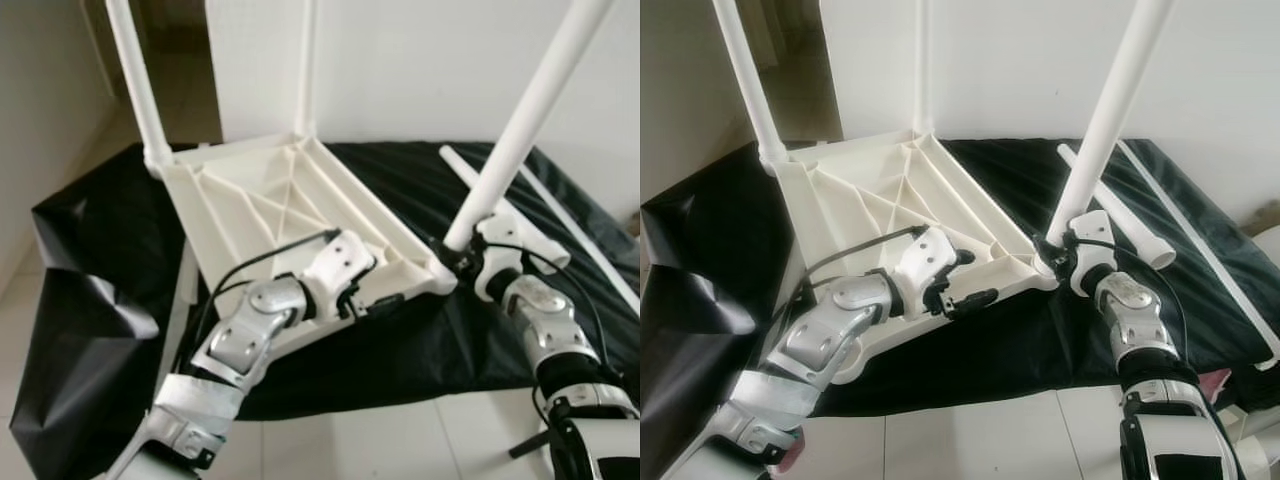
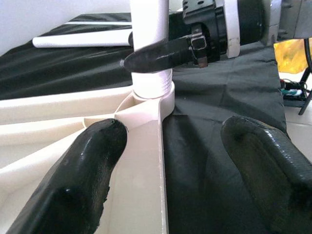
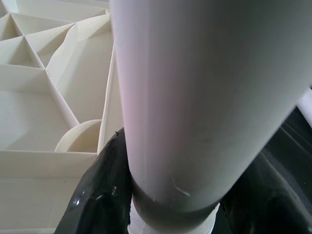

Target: Building children table

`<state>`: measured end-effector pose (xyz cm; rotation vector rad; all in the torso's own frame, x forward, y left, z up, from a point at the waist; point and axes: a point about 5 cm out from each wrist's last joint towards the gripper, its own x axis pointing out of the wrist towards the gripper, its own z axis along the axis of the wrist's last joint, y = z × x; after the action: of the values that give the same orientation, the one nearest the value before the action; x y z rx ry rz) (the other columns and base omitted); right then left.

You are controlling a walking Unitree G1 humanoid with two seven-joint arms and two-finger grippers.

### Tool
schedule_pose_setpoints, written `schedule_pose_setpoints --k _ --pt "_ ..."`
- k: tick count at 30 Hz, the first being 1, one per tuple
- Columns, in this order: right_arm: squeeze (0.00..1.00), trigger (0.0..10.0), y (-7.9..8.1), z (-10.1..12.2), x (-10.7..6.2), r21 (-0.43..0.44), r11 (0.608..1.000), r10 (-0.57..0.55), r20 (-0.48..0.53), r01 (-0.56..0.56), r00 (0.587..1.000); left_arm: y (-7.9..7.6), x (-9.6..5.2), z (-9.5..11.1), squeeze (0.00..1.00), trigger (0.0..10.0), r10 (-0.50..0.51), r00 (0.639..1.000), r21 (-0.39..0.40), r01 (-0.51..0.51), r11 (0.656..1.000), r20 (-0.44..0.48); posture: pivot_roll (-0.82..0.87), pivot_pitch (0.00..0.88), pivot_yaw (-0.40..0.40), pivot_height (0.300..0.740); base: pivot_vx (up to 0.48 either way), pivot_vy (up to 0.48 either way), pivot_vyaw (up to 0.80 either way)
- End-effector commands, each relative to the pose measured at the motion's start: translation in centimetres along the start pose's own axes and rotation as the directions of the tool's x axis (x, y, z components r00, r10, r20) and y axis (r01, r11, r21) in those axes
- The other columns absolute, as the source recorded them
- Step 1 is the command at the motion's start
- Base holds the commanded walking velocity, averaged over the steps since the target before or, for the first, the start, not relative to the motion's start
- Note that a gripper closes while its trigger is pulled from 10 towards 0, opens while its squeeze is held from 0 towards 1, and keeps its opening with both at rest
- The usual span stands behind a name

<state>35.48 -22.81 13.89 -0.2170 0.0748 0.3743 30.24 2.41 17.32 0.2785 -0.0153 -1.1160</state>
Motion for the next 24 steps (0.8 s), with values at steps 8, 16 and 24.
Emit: schedule_pose_setpoints --k 8,16,24 --pt "0.00 10.0 1.0 -3.7 -0.4 0.243 0.970 0.037 -0.152 0.001 0.988 0.2 -0.3 -0.1 0.00 10.0 0.023 1.000 -0.008 -0.023 1.000 -0.001 0.06 0.000 -0.032 0.740 0.000 0.000 0.00" --pt "0.00 10.0 0.8 -2.8 0.7 0.298 0.954 0.039 -0.222 0.030 0.974 0.1 -0.3 -0.1 0.00 10.0 0.017 1.000 -0.006 -0.017 1.000 0.001 0.06 0.000 -0.026 0.740 0.000 0.000 0.00" --pt "0.00 10.0 1.0 -2.2 1.7 0.302 0.953 0.070 -0.302 0.026 0.951 0.1 -0.2 0.0 0.00 10.0 0.019 1.000 -0.011 -0.019 1.000 0.005 0.06 0.000 -0.033 0.740 0.000 0.000 0.00"
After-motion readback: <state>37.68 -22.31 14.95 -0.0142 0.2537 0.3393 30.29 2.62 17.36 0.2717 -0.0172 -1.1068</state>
